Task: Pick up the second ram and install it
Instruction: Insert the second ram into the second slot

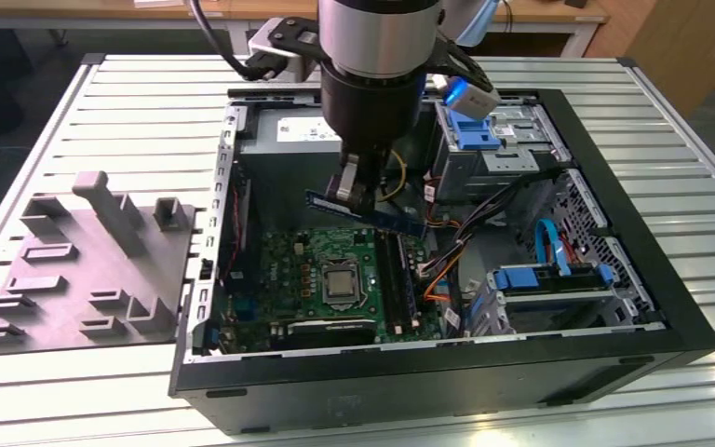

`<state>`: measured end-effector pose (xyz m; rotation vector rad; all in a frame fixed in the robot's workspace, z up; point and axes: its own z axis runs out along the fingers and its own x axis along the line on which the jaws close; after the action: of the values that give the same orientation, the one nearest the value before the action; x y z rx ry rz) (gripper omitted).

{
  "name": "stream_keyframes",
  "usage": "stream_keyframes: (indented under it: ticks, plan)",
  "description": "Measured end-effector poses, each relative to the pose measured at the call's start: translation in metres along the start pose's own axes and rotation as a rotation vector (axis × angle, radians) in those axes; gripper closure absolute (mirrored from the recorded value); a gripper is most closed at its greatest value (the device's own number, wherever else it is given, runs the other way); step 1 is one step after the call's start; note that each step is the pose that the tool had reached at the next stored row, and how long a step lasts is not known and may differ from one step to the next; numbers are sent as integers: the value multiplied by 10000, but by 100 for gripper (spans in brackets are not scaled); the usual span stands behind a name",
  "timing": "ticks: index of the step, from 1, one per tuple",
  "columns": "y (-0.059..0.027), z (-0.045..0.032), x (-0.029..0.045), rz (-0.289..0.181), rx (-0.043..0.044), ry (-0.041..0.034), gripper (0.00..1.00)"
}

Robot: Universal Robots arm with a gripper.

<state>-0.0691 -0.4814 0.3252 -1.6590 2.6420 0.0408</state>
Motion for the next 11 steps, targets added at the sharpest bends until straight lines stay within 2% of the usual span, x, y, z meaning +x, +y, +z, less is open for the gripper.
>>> stream_keyframes:
  ticks: [11]
  plan:
    - [0,10,0,1989,64,-21,88]
